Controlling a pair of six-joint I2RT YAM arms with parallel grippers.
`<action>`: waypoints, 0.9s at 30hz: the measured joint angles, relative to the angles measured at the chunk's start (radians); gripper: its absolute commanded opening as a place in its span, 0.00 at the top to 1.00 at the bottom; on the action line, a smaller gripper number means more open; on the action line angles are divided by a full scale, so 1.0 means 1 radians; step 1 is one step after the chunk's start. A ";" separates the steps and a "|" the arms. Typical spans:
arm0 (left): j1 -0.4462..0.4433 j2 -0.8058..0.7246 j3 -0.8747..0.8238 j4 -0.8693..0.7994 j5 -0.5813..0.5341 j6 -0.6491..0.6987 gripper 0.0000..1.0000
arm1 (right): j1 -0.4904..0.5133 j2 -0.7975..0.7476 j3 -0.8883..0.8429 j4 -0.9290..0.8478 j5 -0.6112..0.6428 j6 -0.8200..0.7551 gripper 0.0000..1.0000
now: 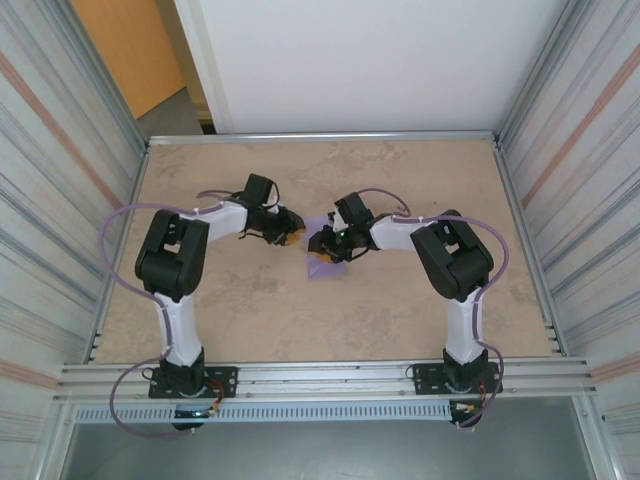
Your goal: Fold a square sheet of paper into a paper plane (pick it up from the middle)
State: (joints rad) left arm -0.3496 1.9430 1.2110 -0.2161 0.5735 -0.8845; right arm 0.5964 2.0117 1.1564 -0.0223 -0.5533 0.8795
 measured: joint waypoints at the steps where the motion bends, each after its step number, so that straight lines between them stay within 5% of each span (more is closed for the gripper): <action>1: 0.003 -0.024 -0.007 0.002 -0.007 0.001 0.69 | 0.001 0.000 0.002 0.000 0.000 0.000 0.59; 8: 0.005 -0.152 -0.125 0.069 -0.023 0.005 0.72 | 0.005 0.000 0.008 -0.009 0.007 0.000 0.61; 17: -0.071 -0.168 -0.190 0.109 -0.029 0.027 0.86 | 0.006 0.000 0.012 -0.072 0.062 -0.026 0.89; 27: -0.111 -0.100 -0.185 0.117 -0.028 0.049 0.95 | 0.006 0.000 0.016 -0.089 0.068 -0.027 0.93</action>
State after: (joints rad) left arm -0.4606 1.8431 1.0264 -0.0994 0.5453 -0.8352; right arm 0.6022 2.0117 1.1728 -0.1108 -0.4854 0.8524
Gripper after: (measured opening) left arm 0.056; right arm 0.077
